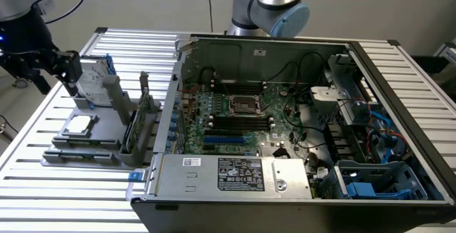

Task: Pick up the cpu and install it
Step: 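Pick up the cpu and move it towards the insertion slot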

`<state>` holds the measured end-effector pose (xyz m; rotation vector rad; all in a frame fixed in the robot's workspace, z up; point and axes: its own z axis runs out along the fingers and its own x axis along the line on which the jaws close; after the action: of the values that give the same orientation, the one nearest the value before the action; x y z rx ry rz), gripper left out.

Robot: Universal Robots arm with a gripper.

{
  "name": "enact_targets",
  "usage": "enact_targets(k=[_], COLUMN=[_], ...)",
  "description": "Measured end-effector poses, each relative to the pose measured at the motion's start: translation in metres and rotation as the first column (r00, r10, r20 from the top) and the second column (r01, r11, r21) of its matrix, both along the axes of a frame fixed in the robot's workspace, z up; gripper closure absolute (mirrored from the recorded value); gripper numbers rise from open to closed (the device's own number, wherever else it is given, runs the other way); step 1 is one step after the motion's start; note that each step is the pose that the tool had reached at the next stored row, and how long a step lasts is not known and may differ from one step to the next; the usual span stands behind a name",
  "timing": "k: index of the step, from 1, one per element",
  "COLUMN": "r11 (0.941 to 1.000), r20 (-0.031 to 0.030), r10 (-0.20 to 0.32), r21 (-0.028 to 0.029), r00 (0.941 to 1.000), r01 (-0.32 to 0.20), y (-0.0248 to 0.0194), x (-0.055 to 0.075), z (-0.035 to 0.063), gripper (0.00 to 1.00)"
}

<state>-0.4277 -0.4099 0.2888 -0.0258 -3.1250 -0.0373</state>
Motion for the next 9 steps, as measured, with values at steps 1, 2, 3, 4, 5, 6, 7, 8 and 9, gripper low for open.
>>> enact_targets(k=[1,2,3,4,5,6,7,8,9], r11=[1.0000,1.0000,1.0000,1.0000,0.9999,0.9999,0.9999,0.9999,0.9999], r20=[-0.0002,0.0000,0.0001,0.0000,0.0000,0.0000,0.0000,0.0000,0.0000], r10=[0.002,0.004,0.007,0.009,0.010,0.012,0.013,0.015,0.016], r21=[-0.0001,0.0000,0.0000,0.0000,0.0000,0.0001,0.0000,0.0001,0.0000], r00=[1.0000,1.0000,1.0000,1.0000,0.9999,0.9999,0.9999,0.9999,0.9999], r01=[-0.002,-0.004,-0.007,-0.009,-0.010,-0.012,-0.013,-0.015,-0.016], y=[-0.0003,-0.0007,-0.0011,-0.0012,-0.0013,-0.0014,-0.0015,-0.0016,-0.0017], x=[0.000,0.000,0.000,0.000,0.000,0.000,0.000,0.000,0.000], z=[-0.0018,-0.0037,-0.0074,-0.0092,-0.0110,-0.0128,-0.0146,-0.0164,-0.0183], gripper=[0.38,0.38,0.38,0.38,0.38,0.38,0.38,0.38,0.38])
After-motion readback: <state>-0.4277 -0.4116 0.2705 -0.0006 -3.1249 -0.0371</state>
